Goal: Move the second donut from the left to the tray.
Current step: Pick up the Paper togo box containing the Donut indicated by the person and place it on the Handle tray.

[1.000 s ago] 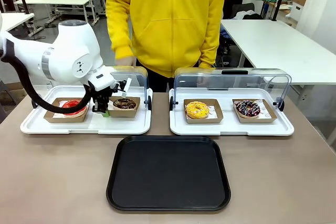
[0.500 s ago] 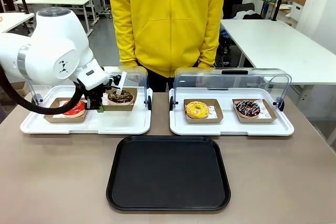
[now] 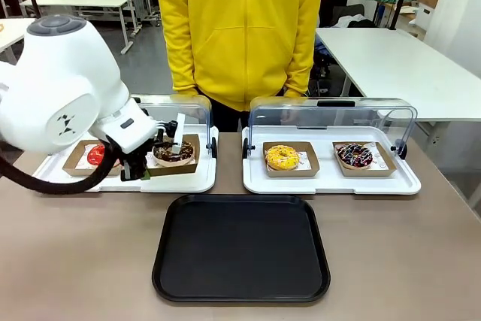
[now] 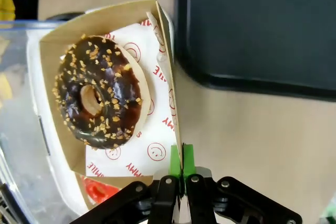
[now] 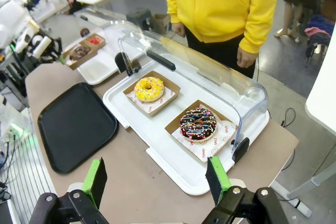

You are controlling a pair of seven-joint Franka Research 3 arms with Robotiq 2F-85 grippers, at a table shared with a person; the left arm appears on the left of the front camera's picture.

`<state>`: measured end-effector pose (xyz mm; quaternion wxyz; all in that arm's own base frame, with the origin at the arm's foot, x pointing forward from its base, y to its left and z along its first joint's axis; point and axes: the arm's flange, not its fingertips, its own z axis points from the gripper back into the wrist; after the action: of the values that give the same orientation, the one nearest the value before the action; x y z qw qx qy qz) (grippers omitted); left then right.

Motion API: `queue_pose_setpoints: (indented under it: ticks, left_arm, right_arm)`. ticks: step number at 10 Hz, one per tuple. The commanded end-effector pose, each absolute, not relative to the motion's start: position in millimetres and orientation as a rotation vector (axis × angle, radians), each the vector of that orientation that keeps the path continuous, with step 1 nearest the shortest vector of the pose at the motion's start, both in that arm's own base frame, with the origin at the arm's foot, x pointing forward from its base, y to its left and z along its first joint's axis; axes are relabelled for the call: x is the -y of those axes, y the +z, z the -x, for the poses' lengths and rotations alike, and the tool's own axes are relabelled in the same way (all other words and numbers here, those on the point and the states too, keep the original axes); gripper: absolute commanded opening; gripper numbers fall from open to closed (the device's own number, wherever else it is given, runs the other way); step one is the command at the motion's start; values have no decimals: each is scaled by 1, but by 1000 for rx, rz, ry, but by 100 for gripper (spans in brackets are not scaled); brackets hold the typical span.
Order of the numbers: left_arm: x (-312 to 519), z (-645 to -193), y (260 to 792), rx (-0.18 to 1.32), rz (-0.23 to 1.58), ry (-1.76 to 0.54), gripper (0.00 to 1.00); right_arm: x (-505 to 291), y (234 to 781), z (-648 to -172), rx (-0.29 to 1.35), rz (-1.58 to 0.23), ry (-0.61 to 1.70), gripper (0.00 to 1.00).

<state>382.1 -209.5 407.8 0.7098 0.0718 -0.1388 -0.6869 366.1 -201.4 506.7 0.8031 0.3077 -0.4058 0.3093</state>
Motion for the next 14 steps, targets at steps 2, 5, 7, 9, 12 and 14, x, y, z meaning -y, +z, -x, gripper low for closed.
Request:
queue_pose_setpoints:
  ticks: [2, 5, 7, 9, 12, 14]
  left_arm:
    - [231, -350, 416, 346, -129, -1528, 2]
    - [276, -338, 406, 326, -100, -1578, 2]
    - [301, -330, 396, 332, -8, -1623, 2]
    - [321, -316, 390, 359, -32, -1599, 2]
    - [357, -302, 359, 293, -22, -1634, 2]
    - [364, -288, 351, 286, -45, -1644, 2]
  right_arm:
    - [202, 508, -369, 908, -664, 675, 100]
    - [202, 508, -369, 908, -664, 675, 100]
    - [202, 508, -369, 908, -664, 675, 100]
    - [202, 508, -369, 908, -664, 675, 100]
    - [202, 508, -369, 908, -664, 675, 100]
    - [202, 508, -369, 908, -664, 675, 100]
